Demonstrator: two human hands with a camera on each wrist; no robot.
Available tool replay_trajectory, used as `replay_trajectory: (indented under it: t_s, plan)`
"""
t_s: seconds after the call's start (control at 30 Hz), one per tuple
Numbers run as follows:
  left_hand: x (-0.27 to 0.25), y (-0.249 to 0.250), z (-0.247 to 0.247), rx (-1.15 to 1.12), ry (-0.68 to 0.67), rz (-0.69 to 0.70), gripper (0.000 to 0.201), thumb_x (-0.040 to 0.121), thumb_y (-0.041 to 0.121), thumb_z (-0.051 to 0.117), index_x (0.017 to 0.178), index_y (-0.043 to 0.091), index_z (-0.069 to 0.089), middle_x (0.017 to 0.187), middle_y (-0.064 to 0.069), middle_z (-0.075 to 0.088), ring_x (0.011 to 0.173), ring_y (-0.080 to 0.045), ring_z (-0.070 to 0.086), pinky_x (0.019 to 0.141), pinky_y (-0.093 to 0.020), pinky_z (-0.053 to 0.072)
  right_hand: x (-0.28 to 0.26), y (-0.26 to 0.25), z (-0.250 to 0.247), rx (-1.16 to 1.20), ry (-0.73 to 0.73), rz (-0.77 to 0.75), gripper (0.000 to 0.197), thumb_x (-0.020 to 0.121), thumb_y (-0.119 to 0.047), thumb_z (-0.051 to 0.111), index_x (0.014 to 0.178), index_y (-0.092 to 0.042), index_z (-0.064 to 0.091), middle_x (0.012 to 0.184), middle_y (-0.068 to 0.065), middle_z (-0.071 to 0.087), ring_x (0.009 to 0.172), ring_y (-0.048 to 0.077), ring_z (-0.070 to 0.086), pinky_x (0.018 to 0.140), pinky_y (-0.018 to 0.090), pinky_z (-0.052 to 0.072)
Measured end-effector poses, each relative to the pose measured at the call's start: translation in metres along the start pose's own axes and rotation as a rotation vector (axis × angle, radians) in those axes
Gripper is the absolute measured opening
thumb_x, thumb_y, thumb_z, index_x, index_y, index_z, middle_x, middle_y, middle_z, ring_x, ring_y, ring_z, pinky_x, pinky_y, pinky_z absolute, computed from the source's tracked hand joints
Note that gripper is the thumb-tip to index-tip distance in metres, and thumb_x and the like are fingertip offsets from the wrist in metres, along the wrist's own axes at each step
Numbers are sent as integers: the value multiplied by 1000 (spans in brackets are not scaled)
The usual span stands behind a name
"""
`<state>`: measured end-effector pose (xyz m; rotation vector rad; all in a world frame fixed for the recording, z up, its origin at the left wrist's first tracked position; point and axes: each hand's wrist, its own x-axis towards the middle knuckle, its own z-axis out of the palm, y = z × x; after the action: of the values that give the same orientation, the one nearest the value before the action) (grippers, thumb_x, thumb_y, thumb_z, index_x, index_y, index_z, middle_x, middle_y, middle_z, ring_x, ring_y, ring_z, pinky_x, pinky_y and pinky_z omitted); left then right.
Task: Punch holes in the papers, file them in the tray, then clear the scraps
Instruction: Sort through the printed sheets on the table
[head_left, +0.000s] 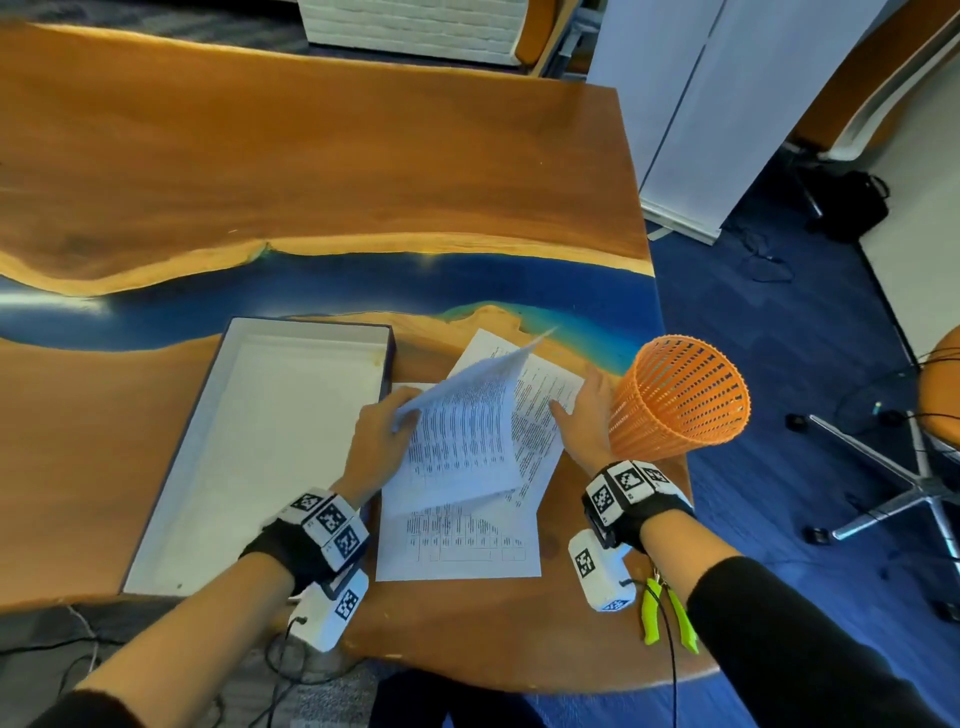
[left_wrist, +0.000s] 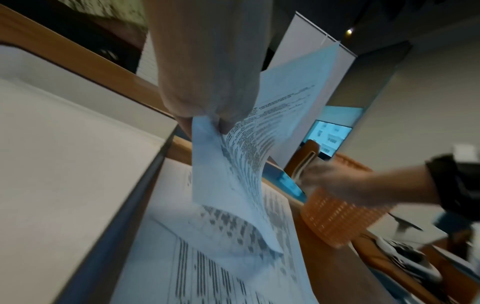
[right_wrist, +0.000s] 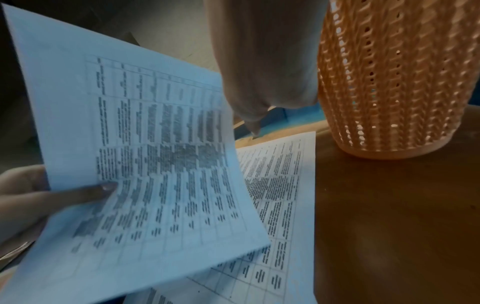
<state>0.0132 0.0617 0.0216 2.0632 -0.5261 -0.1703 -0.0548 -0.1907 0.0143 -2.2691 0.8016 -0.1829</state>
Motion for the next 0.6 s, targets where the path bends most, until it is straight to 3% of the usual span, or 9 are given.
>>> replay_trajectory:
  t_s: [0.1, 0.23, 0.47, 0.6]
  plan:
    - [16, -5, -12, -1, 66, -34, 16, 93, 2, 53, 106, 4, 63, 90, -9, 67, 75, -18, 63, 65, -26, 49, -4, 9, 8, -3, -41, 125, 73, 80, -8, 70, 137, 4, 26, 142, 23, 30, 132, 37, 31, 112, 46, 29]
    - [32, -11, -18, 9, 114, -64, 32, 95, 14, 52, 126, 6, 56, 100, -15, 70, 81, -33, 67, 71, -46, 57, -6, 20, 26, -74, -144, 218, 82, 79, -18, 72, 139, 5, 22, 150, 21, 20, 137, 39, 24, 113, 50, 27]
    - [51, -11, -14, 7, 160, -104, 33, 97, 14, 50, 129, 7, 53, 99, -10, 68, 81, -30, 65, 72, -46, 56, -8, 5, 43, -218, -127, 452, 111, 59, -40, 85, 136, 6, 19, 142, 27, 26, 130, 40, 31, 105, 47, 34]
    - [56, -13, -14, 11, 169, -99, 32, 97, 14, 50, 128, 6, 54, 98, -12, 68, 81, -30, 65, 70, -43, 55, -5, -1, 59, -268, -52, 546, 115, 47, -43, 90, 128, 4, 24, 134, 25, 34, 120, 34, 41, 96, 39, 44]
